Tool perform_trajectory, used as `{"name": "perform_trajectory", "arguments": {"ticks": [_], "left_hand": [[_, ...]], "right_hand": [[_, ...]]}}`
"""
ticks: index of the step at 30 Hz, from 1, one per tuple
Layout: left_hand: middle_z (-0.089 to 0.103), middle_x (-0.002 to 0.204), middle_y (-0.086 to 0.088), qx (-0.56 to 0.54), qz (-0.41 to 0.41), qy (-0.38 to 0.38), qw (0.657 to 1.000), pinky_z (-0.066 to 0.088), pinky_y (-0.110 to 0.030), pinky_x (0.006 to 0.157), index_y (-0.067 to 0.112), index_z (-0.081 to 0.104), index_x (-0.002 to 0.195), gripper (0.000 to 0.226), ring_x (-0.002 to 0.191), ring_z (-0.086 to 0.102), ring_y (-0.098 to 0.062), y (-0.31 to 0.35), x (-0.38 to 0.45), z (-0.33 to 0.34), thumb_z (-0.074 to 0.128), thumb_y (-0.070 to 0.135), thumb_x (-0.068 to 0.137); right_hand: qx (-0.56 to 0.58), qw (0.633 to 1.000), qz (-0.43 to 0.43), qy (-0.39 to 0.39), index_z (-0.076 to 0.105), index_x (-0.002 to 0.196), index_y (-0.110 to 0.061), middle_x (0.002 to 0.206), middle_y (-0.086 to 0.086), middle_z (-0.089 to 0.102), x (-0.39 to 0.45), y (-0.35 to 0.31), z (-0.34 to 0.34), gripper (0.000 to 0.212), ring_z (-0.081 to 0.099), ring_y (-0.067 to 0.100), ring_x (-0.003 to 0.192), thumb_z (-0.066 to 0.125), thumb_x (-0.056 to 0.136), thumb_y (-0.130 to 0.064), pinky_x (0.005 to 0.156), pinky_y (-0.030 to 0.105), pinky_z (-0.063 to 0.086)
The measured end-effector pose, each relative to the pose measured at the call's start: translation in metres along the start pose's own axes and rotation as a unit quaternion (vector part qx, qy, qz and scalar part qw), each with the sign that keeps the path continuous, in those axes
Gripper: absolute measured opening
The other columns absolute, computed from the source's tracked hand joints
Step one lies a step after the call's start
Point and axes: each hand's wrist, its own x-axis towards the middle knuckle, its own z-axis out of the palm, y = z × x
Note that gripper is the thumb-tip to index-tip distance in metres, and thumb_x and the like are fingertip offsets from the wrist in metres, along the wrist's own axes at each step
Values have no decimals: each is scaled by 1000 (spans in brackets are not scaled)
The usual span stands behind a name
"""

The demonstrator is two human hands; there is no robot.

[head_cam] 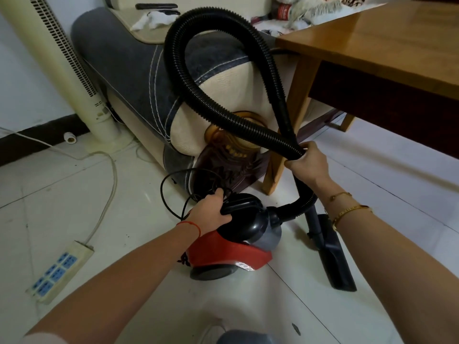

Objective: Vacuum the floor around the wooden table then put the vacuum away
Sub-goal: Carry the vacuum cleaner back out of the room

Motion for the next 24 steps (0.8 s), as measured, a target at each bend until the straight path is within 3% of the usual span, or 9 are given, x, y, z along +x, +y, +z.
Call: {"name": "perform_trajectory", "arguments": {"ticks": [7, 13, 15, 19, 24], "left_hand": [[63, 79, 1, 22, -11, 1, 1000, 56, -32, 63, 13, 50, 90, 32, 71, 64, -17, 5, 14, 6, 69, 36, 77], [59, 78, 4, 16, -11, -39, 999, 53, -29, 65, 20, 47, 85, 26, 76, 64, -17, 6, 8, -2, 68, 32, 76], [57, 81, 6, 26, -11, -39, 999, 50, -27, 67, 22, 47, 92, 28, 81, 64, -18, 10, -3, -9, 67, 34, 76], [64, 96, 4, 43, -31, -40, 998, 49, -29, 80, 20, 51, 113, 39, 89, 63, -18, 24, -40, -38, 64, 37, 80], [64, 106, 5, 24, -58, -54, 997, 52, -29, 79, 22, 49, 127, 51, 96, 63, -14, 56, -98, -115, 63, 35, 81]], "right_hand": [[-60, 996, -65, -3, 64, 110, -24, 97, 2, 64, 0, 5, 15, 32, 61, 25, 90, 69, 79, -20, 67, 27, 40], [-110, 991, -71, -32, 63, 114, -26, 98, 7, 68, -16, -15, 24, 43, 63, 30, 92, 71, 72, -23, 78, 39, 54], [-109, 990, -79, -38, 64, 112, -28, 96, 7, 70, -26, -22, 17, 41, 64, 31, 89, 70, 72, -24, 78, 42, 55], [-106, 990, -82, -43, 65, 113, -30, 89, 3, 71, -51, -45, -11, 40, 66, 27, 84, 68, 74, -21, 72, 33, 53], [-68, 993, -83, -53, 66, 115, -28, 85, 0, 72, -91, -104, -68, 40, 66, 23, 80, 69, 76, -22, 70, 31, 52]]}}
